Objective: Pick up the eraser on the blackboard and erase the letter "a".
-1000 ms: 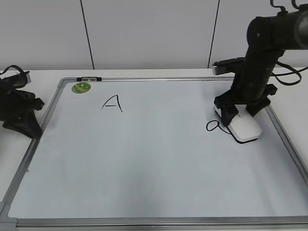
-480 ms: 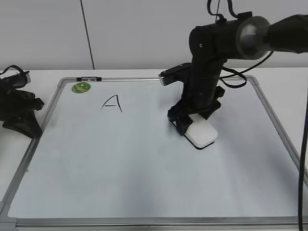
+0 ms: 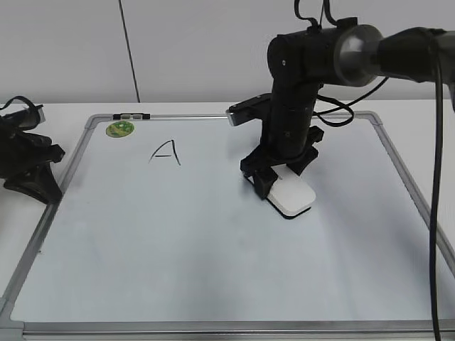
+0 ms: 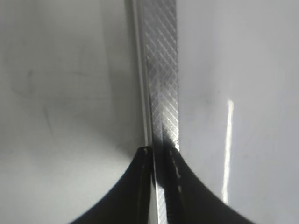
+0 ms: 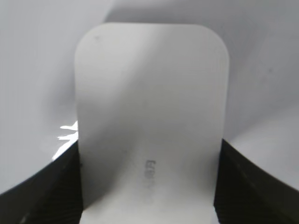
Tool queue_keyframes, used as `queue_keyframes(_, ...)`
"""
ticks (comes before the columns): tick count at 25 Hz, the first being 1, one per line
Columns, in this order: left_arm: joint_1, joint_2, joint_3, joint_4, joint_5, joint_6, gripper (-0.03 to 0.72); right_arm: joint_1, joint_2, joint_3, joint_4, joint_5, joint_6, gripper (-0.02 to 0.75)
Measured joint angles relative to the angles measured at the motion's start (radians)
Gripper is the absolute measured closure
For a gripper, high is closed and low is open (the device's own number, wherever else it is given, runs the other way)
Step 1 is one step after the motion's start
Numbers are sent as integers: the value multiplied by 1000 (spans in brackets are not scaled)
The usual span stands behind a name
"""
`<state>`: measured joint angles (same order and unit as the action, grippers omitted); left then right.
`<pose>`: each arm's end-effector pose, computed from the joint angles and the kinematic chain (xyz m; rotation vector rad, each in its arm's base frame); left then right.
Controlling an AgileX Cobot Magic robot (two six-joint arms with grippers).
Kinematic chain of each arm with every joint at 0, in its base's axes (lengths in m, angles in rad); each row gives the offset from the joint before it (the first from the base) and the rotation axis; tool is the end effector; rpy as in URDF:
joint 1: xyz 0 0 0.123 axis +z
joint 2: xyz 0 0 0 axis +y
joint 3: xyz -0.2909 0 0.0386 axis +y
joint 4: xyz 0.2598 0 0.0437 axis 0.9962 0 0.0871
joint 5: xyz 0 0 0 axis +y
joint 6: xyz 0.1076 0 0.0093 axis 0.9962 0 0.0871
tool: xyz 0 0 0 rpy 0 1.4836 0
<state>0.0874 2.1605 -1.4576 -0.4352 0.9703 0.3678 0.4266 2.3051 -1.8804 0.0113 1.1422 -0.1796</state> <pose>0.4250 -0.0005 0.1075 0.0441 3.0286 -0.5364 0.4438 0.2029 0.1383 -0.9049 2.9151 0.0330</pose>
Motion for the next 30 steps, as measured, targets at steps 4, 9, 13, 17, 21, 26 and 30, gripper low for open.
queue_keyframes(4,0,0,0,-2,0,0,650,-17,6,-23,-22,21,0,204)
queue_keyframes(9,0,0,0,-2,-2,0,650,-106,6,-25,-18,46,2,204)
queue_keyframes(13,0,0,0,-2,-2,0,650,-186,2,-25,-11,52,3,204)
queue_keyframes(17,0,0,0,-2,-2,0,650,-257,-50,-26,-3,70,3,204)
queue_keyframes(21,0,0,0,-2,-2,0,650,-319,-100,-26,44,74,3,204)
queue_keyframes(26,0,0,0,-2,-4,0,650,-363,-130,-26,53,76,19,204)
queue_keyframes(30,0,0,0,-2,-4,0,650,-369,-151,-11,53,76,37,204)
